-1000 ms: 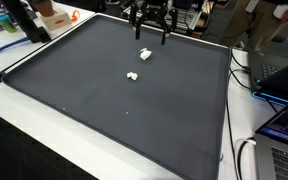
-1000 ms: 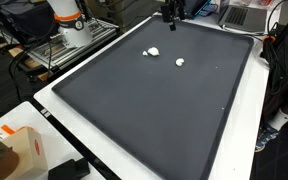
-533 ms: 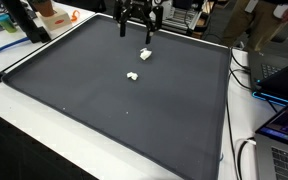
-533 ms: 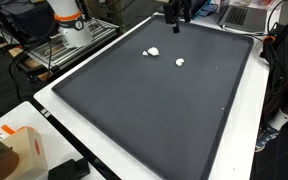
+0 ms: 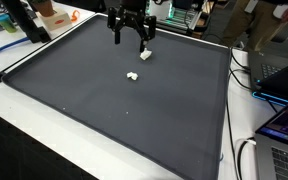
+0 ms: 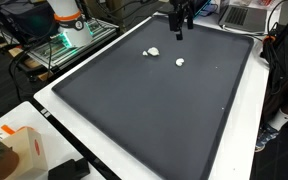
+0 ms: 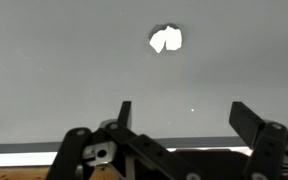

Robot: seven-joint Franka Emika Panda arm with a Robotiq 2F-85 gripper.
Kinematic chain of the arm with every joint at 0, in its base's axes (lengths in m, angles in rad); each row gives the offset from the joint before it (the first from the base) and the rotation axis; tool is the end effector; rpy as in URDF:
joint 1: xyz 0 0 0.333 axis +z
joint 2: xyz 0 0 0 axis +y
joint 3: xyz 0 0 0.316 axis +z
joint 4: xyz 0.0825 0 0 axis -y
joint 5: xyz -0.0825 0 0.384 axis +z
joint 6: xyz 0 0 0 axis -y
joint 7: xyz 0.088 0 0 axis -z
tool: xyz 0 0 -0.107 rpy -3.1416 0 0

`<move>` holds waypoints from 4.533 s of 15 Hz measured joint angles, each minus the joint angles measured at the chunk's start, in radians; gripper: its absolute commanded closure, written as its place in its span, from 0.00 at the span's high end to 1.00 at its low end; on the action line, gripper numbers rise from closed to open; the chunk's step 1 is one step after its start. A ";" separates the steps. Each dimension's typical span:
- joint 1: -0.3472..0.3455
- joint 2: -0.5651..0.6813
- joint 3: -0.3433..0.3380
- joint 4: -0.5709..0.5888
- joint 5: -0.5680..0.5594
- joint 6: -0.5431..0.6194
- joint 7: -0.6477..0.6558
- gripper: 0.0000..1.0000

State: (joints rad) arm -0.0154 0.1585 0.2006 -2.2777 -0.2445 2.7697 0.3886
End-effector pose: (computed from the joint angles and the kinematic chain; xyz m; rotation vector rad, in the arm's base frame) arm 0.5491 0.1124 0.3221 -3.0897 -0.0025 -0.5473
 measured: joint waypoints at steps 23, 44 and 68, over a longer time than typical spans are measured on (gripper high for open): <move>0.073 -0.157 -0.064 0.114 0.200 -0.570 -0.272 1.00; 0.087 -0.045 -0.100 0.472 0.193 -0.914 -0.249 1.00; 0.109 -0.023 -0.105 0.494 0.093 -0.930 -0.146 1.00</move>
State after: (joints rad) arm 0.0941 0.1357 0.0956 -1.7832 -0.1519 1.8394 0.2424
